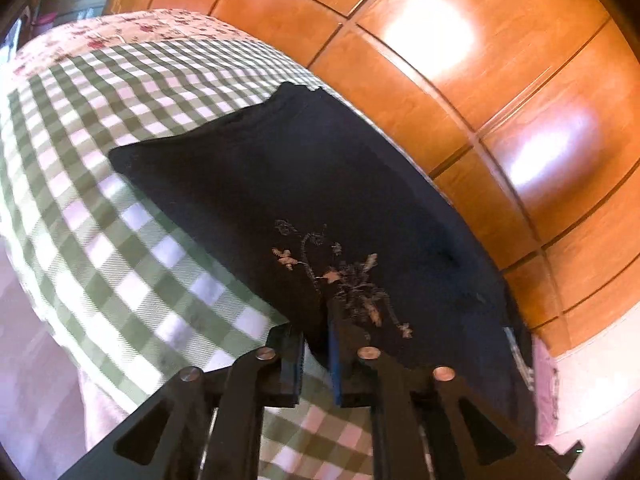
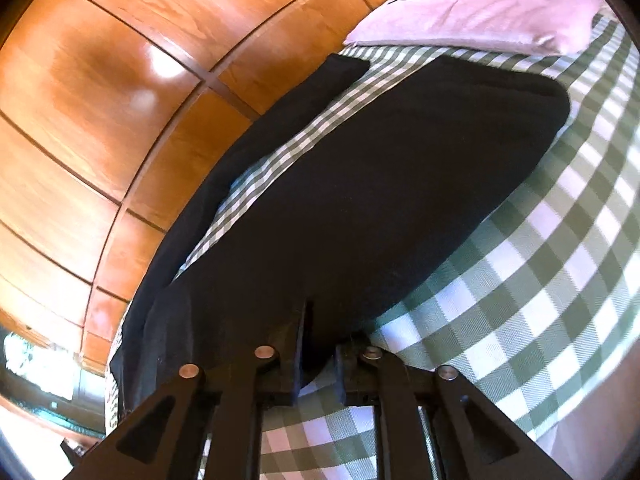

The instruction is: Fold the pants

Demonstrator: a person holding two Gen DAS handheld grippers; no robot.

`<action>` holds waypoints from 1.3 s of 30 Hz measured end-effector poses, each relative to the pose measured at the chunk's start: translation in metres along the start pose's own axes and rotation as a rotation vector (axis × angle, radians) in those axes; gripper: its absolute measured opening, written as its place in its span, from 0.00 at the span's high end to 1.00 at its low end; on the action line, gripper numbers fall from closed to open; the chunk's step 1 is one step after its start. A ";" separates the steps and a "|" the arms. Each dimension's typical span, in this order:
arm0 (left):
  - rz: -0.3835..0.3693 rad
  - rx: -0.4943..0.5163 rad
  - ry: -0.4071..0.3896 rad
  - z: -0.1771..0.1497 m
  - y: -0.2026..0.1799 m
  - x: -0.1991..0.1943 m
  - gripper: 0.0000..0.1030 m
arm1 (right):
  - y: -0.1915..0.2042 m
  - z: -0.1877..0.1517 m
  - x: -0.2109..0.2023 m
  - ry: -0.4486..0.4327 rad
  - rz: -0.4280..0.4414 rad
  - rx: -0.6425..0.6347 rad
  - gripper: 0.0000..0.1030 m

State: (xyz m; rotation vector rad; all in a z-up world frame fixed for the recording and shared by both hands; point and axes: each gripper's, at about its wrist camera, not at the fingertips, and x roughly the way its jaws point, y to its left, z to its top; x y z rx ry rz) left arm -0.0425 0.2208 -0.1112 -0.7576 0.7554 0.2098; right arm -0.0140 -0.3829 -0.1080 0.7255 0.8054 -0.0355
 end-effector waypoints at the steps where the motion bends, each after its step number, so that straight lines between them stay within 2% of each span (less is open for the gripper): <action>1: 0.031 -0.005 -0.006 0.001 -0.003 0.001 0.79 | 0.003 0.002 -0.005 -0.018 -0.039 -0.008 0.74; 3: 0.074 -0.026 -0.045 0.004 -0.001 -0.006 0.74 | 0.007 0.005 -0.018 -0.085 -0.126 -0.028 0.49; 5: 0.125 -0.048 -0.129 0.007 0.001 -0.022 0.73 | 0.007 0.010 -0.038 -0.188 -0.217 -0.028 0.37; 6: 0.160 -0.054 -0.178 0.009 0.001 -0.030 0.72 | 0.005 0.013 -0.050 -0.247 -0.257 -0.021 0.37; 8: 0.206 -0.070 -0.280 0.014 0.001 -0.046 0.68 | 0.003 0.018 -0.063 -0.307 -0.291 -0.020 0.37; 11: 0.201 -0.032 -0.337 0.026 -0.012 -0.048 0.57 | 0.006 0.029 -0.067 -0.349 -0.298 -0.037 0.36; 14: 0.172 0.046 -0.312 0.037 -0.040 -0.027 0.54 | 0.016 0.043 -0.046 -0.303 -0.238 -0.054 0.36; 19: 0.079 0.209 -0.178 0.046 -0.101 0.041 0.52 | 0.041 0.068 0.020 -0.131 -0.078 -0.096 0.35; 23: 0.031 0.364 -0.050 0.053 -0.154 0.112 0.48 | 0.066 0.084 0.068 -0.053 -0.029 -0.110 0.35; 25: 0.038 0.400 -0.026 0.056 -0.167 0.137 0.48 | 0.077 0.091 0.088 -0.036 -0.028 -0.130 0.35; 27: 0.051 0.412 -0.019 0.056 -0.174 0.154 0.48 | 0.082 0.103 0.108 -0.014 -0.018 -0.123 0.35; 30: 0.031 0.386 -0.008 0.054 -0.169 0.165 0.47 | 0.079 0.130 0.138 -0.005 -0.005 -0.066 0.35; 34: -0.056 0.314 -0.001 0.056 -0.150 0.164 0.43 | 0.064 0.163 0.166 -0.019 -0.042 0.065 0.35; 36: -0.080 0.294 -0.003 0.056 -0.147 0.164 0.43 | 0.056 0.174 0.175 -0.037 -0.031 0.130 0.35; 38: -0.084 0.293 -0.002 0.056 -0.147 0.165 0.42 | 0.050 0.183 0.183 -0.064 -0.036 0.180 0.42; 39: -0.082 0.296 -0.001 0.057 -0.147 0.165 0.41 | 0.048 0.187 0.187 -0.074 -0.039 0.191 0.54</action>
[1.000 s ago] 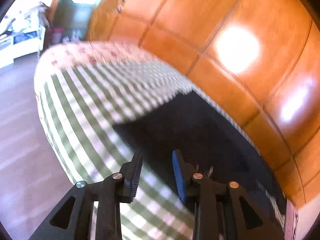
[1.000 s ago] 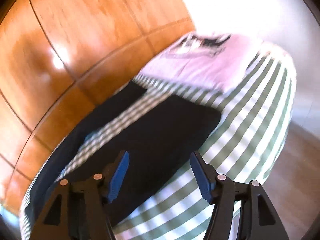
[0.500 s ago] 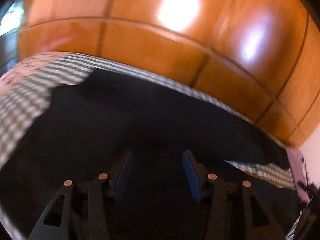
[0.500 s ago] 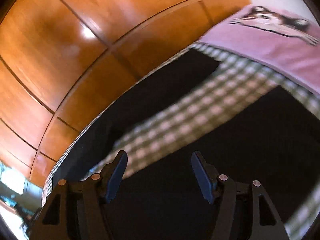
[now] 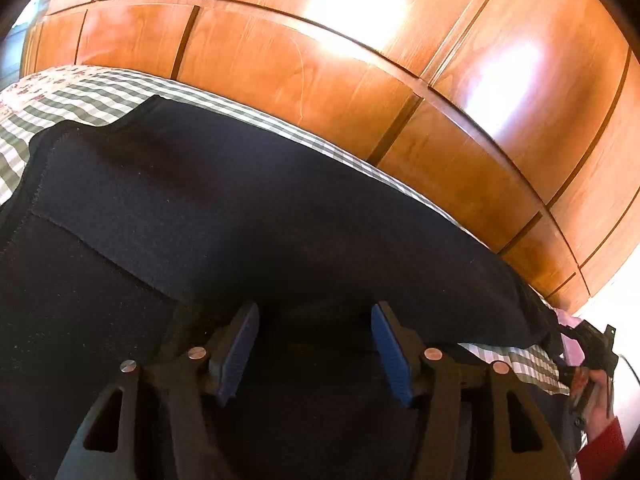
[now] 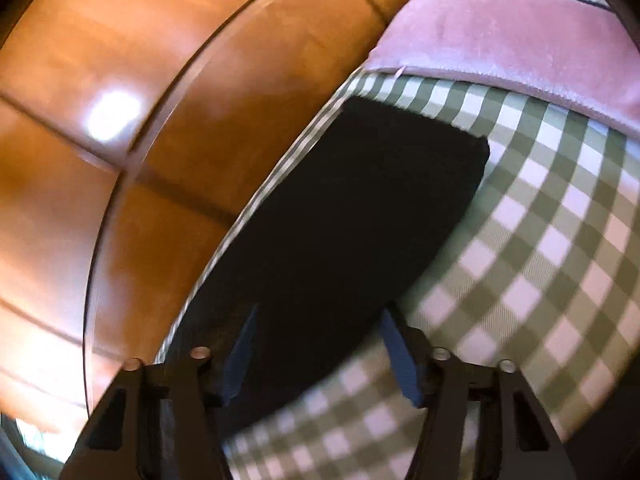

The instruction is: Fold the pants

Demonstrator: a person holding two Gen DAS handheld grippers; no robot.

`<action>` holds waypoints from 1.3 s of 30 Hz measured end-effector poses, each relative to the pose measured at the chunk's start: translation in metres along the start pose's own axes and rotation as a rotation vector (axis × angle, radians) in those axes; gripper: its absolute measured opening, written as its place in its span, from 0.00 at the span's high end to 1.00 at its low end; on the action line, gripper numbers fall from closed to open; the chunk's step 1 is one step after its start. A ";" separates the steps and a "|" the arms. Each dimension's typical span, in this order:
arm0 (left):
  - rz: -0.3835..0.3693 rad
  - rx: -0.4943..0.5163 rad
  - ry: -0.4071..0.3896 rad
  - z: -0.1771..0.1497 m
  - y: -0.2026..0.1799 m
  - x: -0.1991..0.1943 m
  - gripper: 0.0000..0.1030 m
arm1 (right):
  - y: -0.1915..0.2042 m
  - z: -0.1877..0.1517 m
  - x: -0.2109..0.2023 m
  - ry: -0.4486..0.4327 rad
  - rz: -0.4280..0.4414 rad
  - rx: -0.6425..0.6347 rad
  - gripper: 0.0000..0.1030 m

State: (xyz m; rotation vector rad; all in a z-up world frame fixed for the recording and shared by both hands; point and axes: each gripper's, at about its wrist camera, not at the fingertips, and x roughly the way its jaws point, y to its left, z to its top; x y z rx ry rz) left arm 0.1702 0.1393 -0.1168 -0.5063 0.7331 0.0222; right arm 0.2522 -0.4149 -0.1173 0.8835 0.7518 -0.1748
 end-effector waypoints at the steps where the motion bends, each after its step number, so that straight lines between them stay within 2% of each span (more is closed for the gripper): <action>1: -0.002 0.005 0.000 -0.002 -0.003 -0.001 0.38 | 0.000 0.003 0.005 -0.004 -0.018 0.001 0.62; 2: -0.007 0.008 0.001 -0.002 -0.004 0.000 0.37 | 0.001 0.005 0.007 -0.002 -0.040 -0.010 0.79; 3: -0.013 0.008 0.002 -0.001 -0.003 0.000 0.36 | 0.002 0.006 0.010 0.004 -0.058 -0.029 0.81; 5: -0.022 0.000 0.004 0.002 0.002 0.003 0.36 | 0.008 0.008 0.012 0.000 -0.069 -0.090 0.83; 7: -0.034 -0.010 0.003 0.003 0.005 0.004 0.36 | 0.019 0.006 0.007 -0.016 -0.122 -0.194 0.84; 9: -0.041 -0.016 0.003 0.004 0.006 0.003 0.36 | 0.024 -0.001 0.000 -0.032 -0.151 -0.246 0.84; 14: -0.045 -0.020 0.007 0.006 0.009 0.003 0.35 | 0.008 -0.014 -0.015 -0.040 -0.216 -0.226 0.84; 16: -0.047 -0.021 0.008 0.006 0.009 0.002 0.35 | 0.001 -0.016 -0.022 -0.055 -0.247 -0.232 0.83; 18: -0.047 -0.022 0.009 0.007 0.009 0.002 0.35 | 0.012 -0.020 -0.024 -0.072 -0.327 -0.262 0.66; 19: -0.046 -0.022 0.009 0.006 0.009 0.002 0.35 | 0.020 -0.026 -0.030 -0.092 -0.361 -0.281 0.63; 23: -0.032 -0.012 0.014 0.007 0.007 0.003 0.35 | 0.062 -0.057 -0.037 -0.127 -0.279 -0.445 0.61; 28: 0.005 0.013 0.038 0.009 -0.001 0.006 0.34 | 0.120 -0.119 -0.007 0.001 -0.141 -0.723 0.61; 30: 0.034 0.032 0.056 0.012 -0.007 0.007 0.34 | 0.133 -0.137 0.004 0.035 -0.142 -0.794 0.61; 33: 0.056 0.050 0.082 0.021 -0.015 0.005 0.34 | 0.143 -0.152 0.015 0.045 -0.208 -0.883 0.60; 36: 0.037 0.060 0.070 0.040 -0.018 0.001 0.34 | 0.141 -0.152 0.017 0.046 -0.214 -0.884 0.57; 39: 0.079 0.095 0.051 0.071 -0.017 0.005 0.34 | 0.141 -0.151 0.017 0.042 -0.208 -0.869 0.54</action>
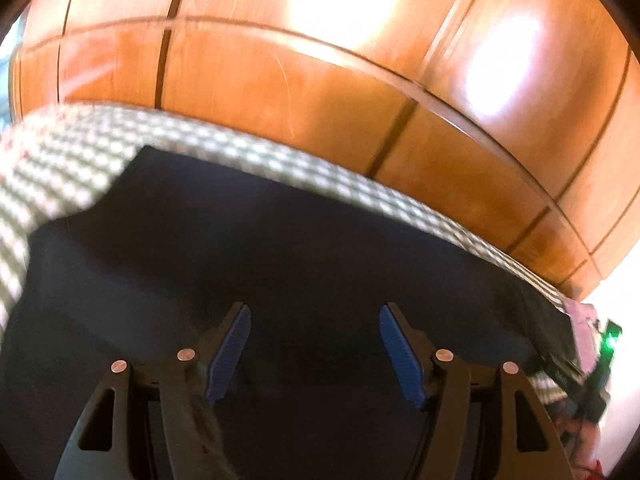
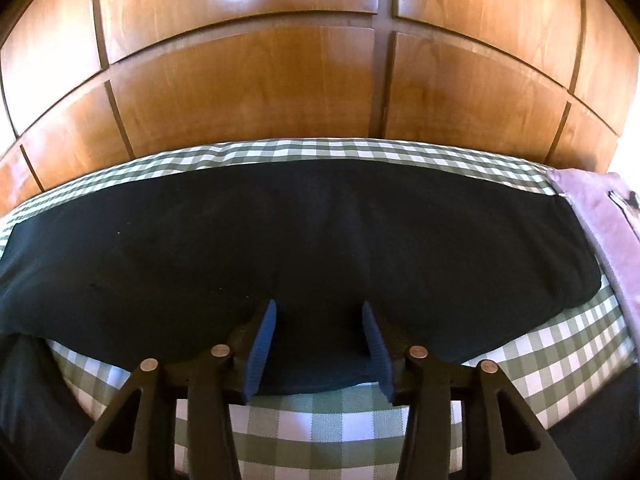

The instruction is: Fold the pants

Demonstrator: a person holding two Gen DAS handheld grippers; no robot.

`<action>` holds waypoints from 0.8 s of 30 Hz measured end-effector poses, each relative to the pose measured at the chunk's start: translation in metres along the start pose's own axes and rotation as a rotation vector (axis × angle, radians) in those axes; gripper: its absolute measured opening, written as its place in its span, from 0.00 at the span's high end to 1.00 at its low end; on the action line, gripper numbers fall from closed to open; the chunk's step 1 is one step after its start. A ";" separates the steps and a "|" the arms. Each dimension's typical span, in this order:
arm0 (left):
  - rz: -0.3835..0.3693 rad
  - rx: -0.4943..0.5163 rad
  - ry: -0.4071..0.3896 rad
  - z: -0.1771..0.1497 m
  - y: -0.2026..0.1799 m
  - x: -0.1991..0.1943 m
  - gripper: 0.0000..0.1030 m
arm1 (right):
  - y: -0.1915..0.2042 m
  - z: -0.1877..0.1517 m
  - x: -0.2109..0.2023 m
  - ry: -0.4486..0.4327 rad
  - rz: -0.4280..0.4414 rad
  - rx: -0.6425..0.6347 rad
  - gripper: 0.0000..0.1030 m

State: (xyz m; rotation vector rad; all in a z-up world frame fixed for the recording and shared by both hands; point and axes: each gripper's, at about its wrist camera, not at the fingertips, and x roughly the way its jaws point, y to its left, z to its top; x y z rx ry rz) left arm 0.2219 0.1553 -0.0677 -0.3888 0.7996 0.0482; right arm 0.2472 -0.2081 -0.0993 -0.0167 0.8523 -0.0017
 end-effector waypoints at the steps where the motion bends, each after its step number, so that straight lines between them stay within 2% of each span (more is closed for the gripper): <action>1: 0.022 0.005 -0.003 0.012 0.003 0.003 0.34 | -0.002 -0.006 -0.002 -0.003 0.004 0.005 0.54; 6: 0.164 -0.048 -0.005 0.076 0.049 0.029 0.34 | 0.000 -0.010 -0.007 -0.012 -0.003 0.005 0.53; 10: 0.253 -0.118 0.007 0.109 0.088 0.048 0.34 | 0.000 -0.011 -0.002 -0.017 0.005 0.013 0.53; 13: 0.270 -0.139 0.001 0.122 0.108 0.057 0.34 | 0.000 -0.011 -0.002 -0.019 0.007 0.015 0.52; 17: 0.305 -0.150 0.038 0.131 0.124 0.082 0.34 | 0.001 -0.011 -0.002 -0.022 0.000 0.010 0.52; 22: 0.292 -0.103 0.080 0.126 0.129 0.110 0.35 | 0.000 -0.010 -0.002 -0.026 0.000 0.008 0.52; 24: 0.291 -0.081 0.049 0.119 0.128 0.112 0.35 | 0.000 -0.011 -0.002 -0.026 -0.001 0.008 0.52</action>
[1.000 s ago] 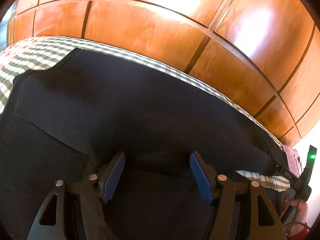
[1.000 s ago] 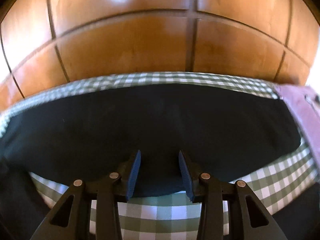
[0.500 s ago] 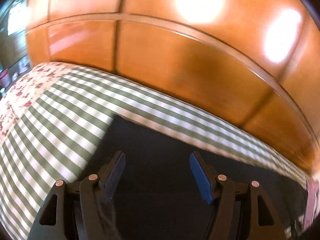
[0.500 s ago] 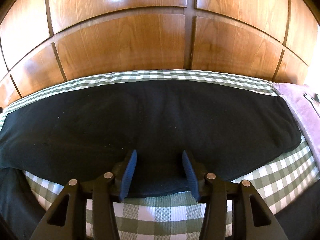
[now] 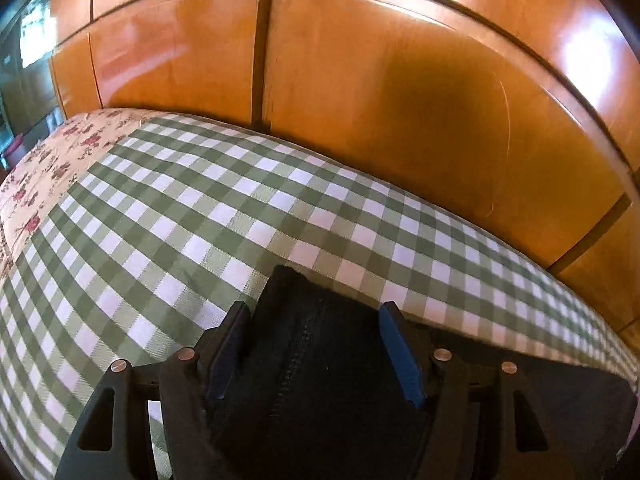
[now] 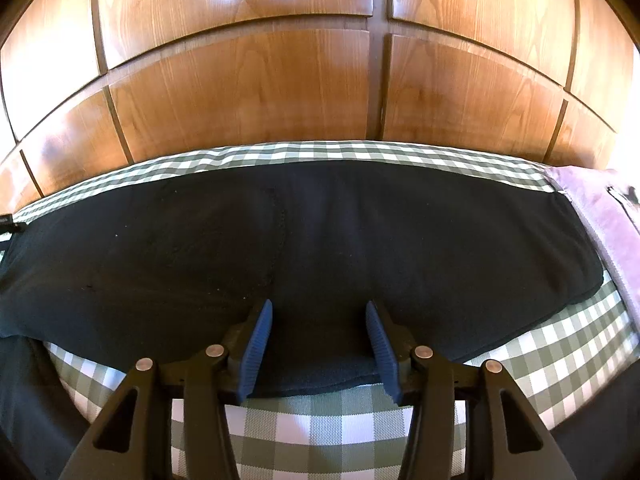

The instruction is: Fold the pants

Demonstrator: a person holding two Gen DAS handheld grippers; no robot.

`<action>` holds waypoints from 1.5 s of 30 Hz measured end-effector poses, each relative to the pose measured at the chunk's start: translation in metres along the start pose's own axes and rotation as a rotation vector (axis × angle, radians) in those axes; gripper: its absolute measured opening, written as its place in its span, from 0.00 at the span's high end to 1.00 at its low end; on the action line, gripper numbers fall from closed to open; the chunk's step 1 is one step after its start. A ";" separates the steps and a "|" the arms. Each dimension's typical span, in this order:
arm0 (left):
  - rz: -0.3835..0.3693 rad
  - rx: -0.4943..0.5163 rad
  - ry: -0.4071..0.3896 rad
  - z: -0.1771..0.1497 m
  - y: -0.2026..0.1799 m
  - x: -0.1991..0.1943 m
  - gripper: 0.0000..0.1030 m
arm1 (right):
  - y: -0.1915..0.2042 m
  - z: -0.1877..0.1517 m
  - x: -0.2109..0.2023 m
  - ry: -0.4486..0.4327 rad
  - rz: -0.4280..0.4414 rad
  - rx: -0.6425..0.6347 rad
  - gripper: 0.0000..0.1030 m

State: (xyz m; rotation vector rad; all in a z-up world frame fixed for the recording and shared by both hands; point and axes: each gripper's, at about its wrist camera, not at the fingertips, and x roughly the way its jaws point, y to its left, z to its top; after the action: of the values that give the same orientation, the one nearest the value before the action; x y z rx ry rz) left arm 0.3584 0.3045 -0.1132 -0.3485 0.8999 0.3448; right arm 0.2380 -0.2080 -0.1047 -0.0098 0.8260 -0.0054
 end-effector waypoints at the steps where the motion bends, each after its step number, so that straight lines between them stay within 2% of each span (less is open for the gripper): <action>1: -0.003 0.005 -0.023 -0.003 0.000 -0.001 0.35 | 0.000 0.000 0.000 -0.001 -0.001 -0.001 0.52; 3: 0.009 0.017 -0.044 -0.008 -0.002 -0.001 0.36 | 0.000 0.000 0.000 -0.002 -0.003 -0.003 0.52; 4: 0.009 0.024 -0.049 -0.009 -0.004 -0.002 0.41 | 0.000 0.000 0.001 -0.002 -0.004 -0.005 0.52; 8: 0.004 0.074 -0.068 -0.013 -0.013 -0.006 0.72 | 0.000 0.001 0.000 -0.003 -0.009 -0.010 0.52; 11: 0.037 0.134 -0.087 -0.017 -0.027 -0.010 0.80 | 0.001 0.001 0.000 -0.003 -0.013 -0.013 0.52; 14: 0.058 0.153 -0.102 -0.018 -0.031 -0.013 0.83 | 0.002 0.002 0.001 -0.005 -0.018 -0.017 0.52; 21: 0.066 0.120 -0.165 -0.028 -0.027 -0.037 0.85 | 0.003 0.001 0.001 -0.010 -0.025 -0.023 0.52; 31: -0.019 0.080 -0.250 -0.047 -0.023 -0.091 0.86 | 0.003 0.001 0.001 -0.010 -0.027 -0.026 0.51; 38: -0.057 0.097 -0.311 -0.074 -0.021 -0.135 0.86 | 0.003 0.002 0.000 -0.009 -0.034 -0.031 0.50; 45: -0.114 0.054 -0.337 -0.108 -0.010 -0.171 0.86 | 0.005 0.002 0.000 -0.008 -0.051 -0.032 0.47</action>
State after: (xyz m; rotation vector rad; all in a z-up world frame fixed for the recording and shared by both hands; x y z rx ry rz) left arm 0.1892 0.2242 -0.0361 -0.2802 0.5556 0.2634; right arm 0.2395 -0.2033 -0.1034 -0.0611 0.8175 -0.0406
